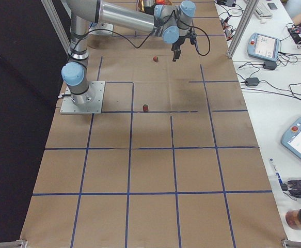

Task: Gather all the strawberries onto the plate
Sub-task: 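Grasp the center strawberry with the left gripper while the right grasps the last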

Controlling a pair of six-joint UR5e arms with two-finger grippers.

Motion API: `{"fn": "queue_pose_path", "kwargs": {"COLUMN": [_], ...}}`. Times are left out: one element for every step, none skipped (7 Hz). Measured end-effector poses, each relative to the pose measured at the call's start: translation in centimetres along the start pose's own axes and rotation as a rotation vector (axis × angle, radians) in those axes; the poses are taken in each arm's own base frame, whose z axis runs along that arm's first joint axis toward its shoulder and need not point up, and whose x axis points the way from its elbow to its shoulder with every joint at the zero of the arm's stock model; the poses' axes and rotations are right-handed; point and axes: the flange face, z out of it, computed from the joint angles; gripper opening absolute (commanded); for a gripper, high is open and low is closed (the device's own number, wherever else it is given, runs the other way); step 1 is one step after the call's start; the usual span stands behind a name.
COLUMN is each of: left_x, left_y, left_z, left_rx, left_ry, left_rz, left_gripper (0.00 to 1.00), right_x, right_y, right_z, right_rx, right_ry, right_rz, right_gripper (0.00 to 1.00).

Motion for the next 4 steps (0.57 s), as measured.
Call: {"fn": "queue_pose_path", "kwargs": {"left_x": [4.0,8.0,11.4,14.0], "left_y": [-1.3,-3.2,-5.3,-6.4], "left_z": [1.1,2.3,3.7,5.6], "left_rx": [-0.013,-0.015,-0.017,-0.028], "left_ry": [0.01,0.016,0.02,0.014], "left_rz": [-0.002,-0.005,-0.007,0.003], "left_gripper": [0.98,0.97,0.83,0.82], "right_x": [5.3,9.8,13.3,15.8], "right_y": [1.9,4.0,6.1,8.3], "right_z": [0.9,2.3,4.1,6.2], "right_rx": [-0.016,-0.008,0.027,0.059], "right_ry": [-0.001,-0.005,0.003,0.014], "right_rz": [-0.02,-0.024,-0.024,-0.013], "right_gripper": [1.0,1.0,1.0,1.0]}}
